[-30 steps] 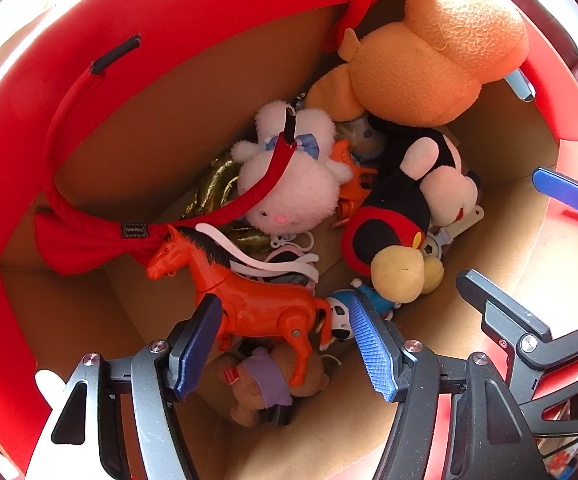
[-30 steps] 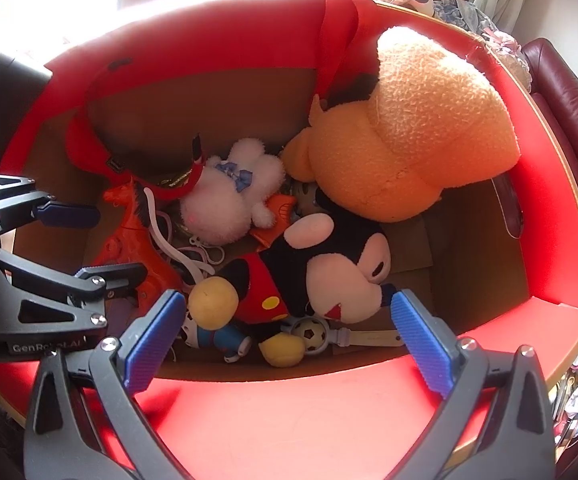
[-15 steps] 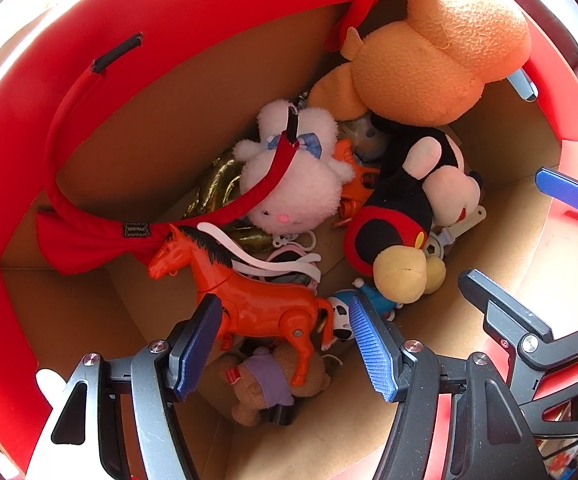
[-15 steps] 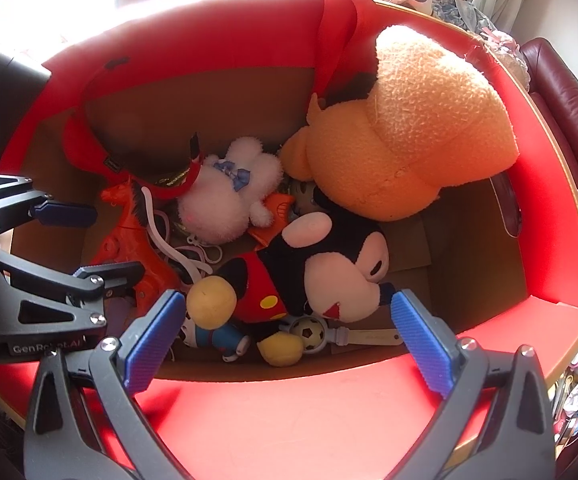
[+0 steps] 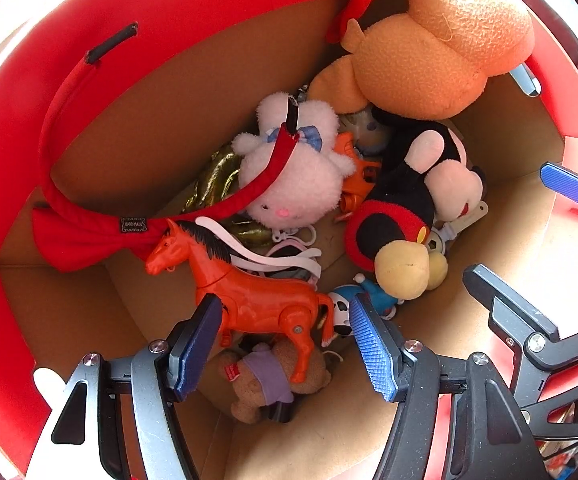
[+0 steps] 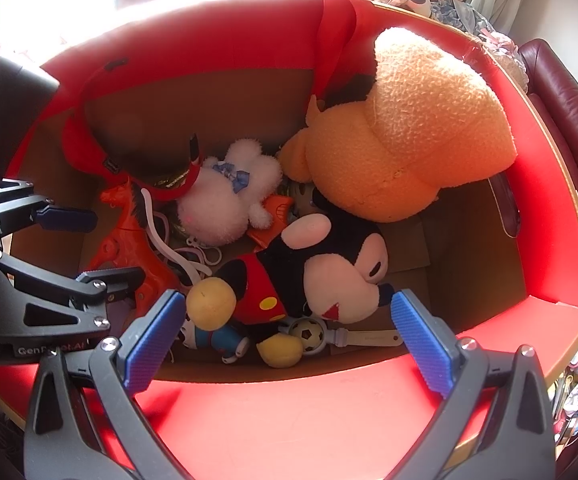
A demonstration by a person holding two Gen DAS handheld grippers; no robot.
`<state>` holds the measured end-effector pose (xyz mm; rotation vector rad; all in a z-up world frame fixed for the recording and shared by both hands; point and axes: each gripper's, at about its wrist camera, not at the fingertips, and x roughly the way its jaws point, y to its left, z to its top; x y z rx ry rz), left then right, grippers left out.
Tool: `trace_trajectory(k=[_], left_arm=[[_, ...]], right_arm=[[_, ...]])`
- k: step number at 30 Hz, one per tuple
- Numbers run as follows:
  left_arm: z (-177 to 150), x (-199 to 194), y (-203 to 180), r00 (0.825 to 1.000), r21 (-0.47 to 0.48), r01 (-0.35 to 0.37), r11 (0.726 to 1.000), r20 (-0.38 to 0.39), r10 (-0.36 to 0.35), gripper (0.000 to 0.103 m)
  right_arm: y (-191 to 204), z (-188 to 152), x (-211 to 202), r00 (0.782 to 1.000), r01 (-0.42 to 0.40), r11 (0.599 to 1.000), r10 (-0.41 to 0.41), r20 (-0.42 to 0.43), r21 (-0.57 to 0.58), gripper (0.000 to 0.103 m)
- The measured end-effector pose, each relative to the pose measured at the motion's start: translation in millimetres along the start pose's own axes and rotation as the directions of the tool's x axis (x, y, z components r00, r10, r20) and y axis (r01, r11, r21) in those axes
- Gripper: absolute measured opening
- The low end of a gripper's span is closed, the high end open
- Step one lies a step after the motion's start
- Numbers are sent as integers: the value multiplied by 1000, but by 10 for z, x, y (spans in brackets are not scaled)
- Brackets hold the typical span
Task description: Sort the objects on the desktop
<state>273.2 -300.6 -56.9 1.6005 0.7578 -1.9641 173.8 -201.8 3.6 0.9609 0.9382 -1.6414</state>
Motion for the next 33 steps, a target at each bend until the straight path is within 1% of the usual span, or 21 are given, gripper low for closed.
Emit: trace_trajectory(k=[33], left_arm=[[-55, 10, -16, 1000, -9, -3, 1000, -13, 2, 67]], right_arm=[[-9, 4, -9, 1000, 0, 1000, 0, 4, 0, 103]])
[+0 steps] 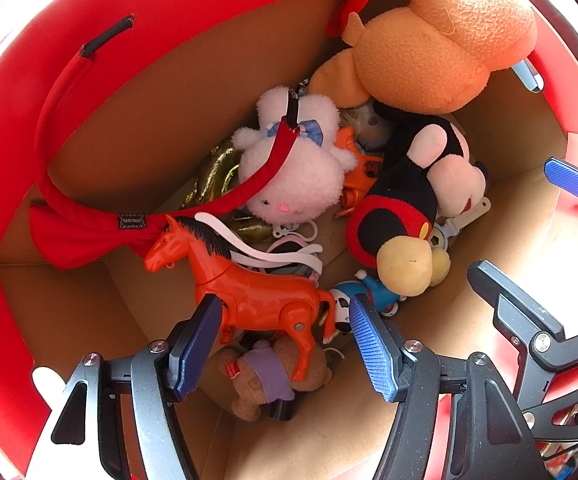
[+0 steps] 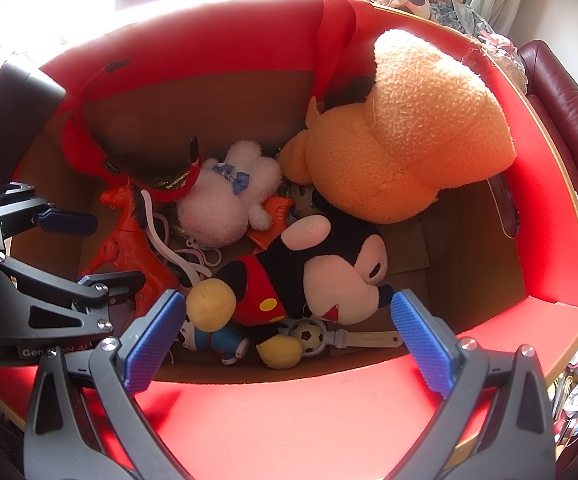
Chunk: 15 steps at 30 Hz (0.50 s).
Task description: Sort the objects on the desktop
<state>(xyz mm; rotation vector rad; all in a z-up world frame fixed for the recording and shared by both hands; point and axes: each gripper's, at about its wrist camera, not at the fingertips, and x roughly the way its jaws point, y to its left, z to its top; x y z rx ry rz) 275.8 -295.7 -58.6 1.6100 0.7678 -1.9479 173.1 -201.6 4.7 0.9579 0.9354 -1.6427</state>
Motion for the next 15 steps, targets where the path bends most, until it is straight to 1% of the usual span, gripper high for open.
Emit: trace_trajectory(k=[15], left_arm=[[-38, 4, -20, 1000, -3, 3, 1000, -3, -3, 67]], right_arm=[[5, -2, -4, 1000, 2, 1000, -2, 1, 1, 103]])
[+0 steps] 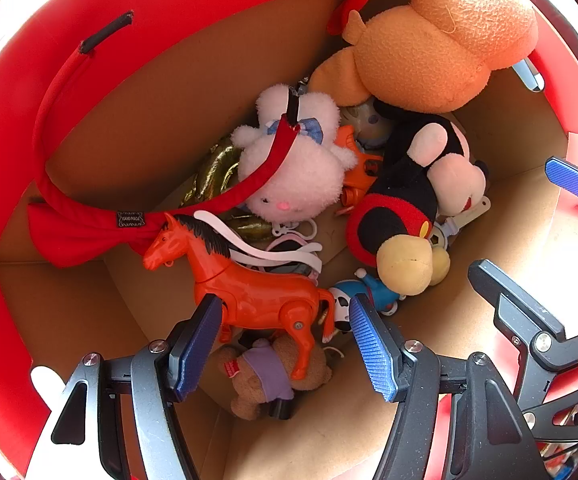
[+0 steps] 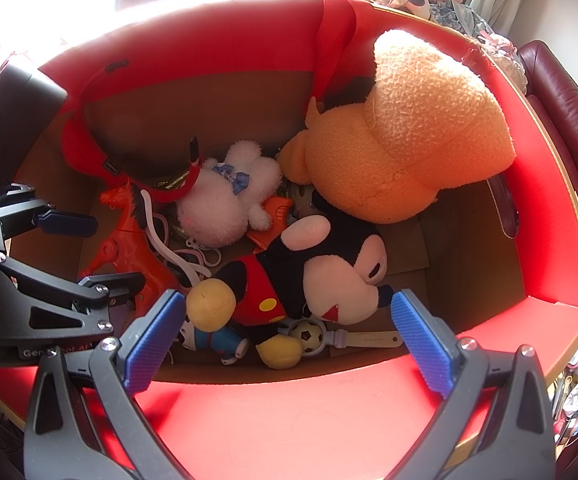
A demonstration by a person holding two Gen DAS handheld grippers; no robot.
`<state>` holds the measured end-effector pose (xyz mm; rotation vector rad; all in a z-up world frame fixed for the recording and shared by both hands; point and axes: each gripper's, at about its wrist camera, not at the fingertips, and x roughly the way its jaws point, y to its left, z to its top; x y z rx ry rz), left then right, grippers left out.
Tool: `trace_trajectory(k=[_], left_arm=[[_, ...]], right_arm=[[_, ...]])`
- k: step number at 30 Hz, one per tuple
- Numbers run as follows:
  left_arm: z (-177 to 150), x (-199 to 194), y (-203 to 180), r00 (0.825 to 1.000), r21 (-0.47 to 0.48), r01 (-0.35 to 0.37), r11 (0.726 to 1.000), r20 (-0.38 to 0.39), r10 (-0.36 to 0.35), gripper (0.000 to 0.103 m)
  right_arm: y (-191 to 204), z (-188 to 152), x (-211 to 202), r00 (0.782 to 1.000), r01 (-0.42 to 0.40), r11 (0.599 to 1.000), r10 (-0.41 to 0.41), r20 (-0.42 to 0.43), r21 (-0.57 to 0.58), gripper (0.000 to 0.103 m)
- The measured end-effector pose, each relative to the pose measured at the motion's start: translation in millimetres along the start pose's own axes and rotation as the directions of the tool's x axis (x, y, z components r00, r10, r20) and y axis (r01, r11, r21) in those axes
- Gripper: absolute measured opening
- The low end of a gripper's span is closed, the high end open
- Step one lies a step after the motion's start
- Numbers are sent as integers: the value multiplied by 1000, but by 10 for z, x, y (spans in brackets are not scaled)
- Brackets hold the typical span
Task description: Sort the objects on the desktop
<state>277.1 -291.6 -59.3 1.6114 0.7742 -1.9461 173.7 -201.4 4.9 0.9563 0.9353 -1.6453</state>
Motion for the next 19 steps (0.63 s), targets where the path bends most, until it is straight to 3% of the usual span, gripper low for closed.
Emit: trace_trajectory(k=[19], left_arm=[[-27, 0, -17, 1000, -4, -1, 1000, 1, 1, 67]], right_arm=[[11, 5, 7, 1000, 1, 1000, -1, 0, 1, 103]])
